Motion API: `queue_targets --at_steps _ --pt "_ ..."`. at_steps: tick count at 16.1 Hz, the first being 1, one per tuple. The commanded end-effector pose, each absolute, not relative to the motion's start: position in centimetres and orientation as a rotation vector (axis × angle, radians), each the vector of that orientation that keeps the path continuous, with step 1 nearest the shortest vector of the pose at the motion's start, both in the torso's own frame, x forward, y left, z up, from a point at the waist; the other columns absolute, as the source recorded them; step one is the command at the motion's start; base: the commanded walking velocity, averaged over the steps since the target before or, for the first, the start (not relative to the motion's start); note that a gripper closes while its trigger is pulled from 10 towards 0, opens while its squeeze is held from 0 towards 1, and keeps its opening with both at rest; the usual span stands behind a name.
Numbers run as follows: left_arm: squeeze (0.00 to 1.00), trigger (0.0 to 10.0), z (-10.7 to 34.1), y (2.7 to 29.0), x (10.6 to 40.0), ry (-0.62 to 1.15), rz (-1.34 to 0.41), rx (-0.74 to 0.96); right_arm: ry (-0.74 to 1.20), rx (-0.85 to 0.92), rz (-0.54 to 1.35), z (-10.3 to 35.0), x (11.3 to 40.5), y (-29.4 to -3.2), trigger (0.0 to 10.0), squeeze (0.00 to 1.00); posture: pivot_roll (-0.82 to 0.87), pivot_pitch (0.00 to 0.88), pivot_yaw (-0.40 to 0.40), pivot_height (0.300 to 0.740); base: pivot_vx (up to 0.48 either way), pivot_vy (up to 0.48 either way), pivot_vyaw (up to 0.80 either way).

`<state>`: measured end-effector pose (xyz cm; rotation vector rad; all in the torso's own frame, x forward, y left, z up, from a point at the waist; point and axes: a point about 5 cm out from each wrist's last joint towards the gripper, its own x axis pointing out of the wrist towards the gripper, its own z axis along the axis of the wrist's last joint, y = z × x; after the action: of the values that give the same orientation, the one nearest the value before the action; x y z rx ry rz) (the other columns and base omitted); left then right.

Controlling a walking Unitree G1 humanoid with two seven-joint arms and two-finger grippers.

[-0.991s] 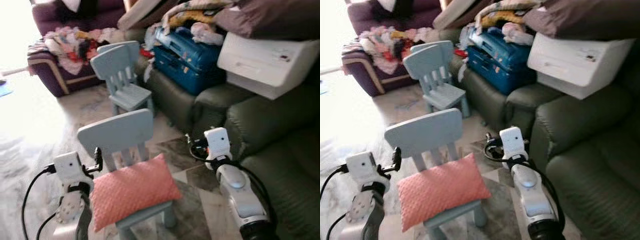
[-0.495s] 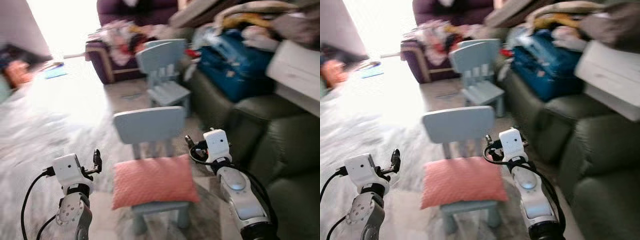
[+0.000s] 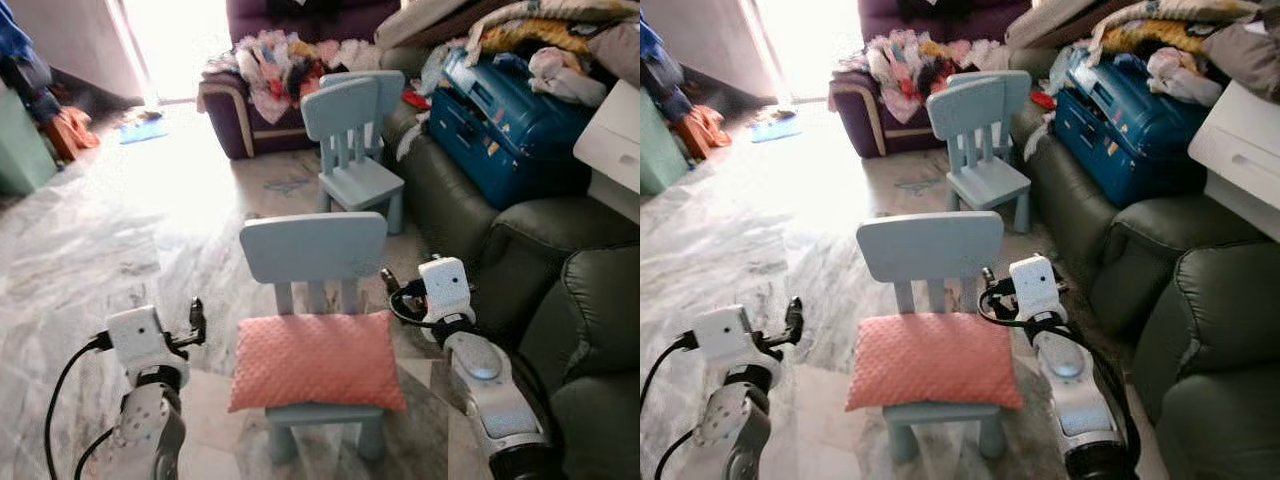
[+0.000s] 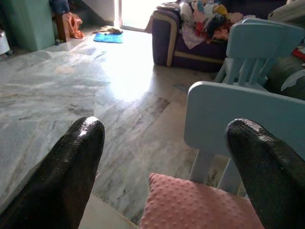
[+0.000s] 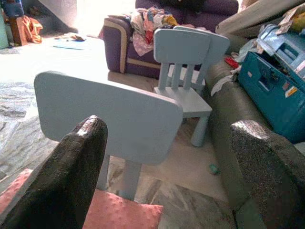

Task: Move the pillow to the sofa

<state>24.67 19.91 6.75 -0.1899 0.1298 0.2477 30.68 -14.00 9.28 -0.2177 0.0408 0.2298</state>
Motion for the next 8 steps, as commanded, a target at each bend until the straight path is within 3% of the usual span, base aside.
queue_targets --at_steps 1,5,8 --pt "0.0 10.0 6.9 20.3 24.7 0.13 0.26 -0.178 0.025 -0.204 0.241 9.7 30.9 -13.5 10.0 0.0 -0.15 0.002 0.061 0.74 0.0 0.0 0.0" --pt "0.0 10.0 7.2 20.9 24.5 0.107 0.271 -0.146 0.02 -0.192 0.245 9.8 30.8 -13.4 10.0 0.0 -0.15 0.002 0.064 0.74 0.0 0.0 0.0" --pt "0.0 10.0 7.2 21.8 24.2 0.093 0.307 -0.176 0.015 -0.194 0.253 9.8 30.8 -13.3 10.0 0.0 -0.14 0.003 0.065 0.74 0.324 0.0 0.0"
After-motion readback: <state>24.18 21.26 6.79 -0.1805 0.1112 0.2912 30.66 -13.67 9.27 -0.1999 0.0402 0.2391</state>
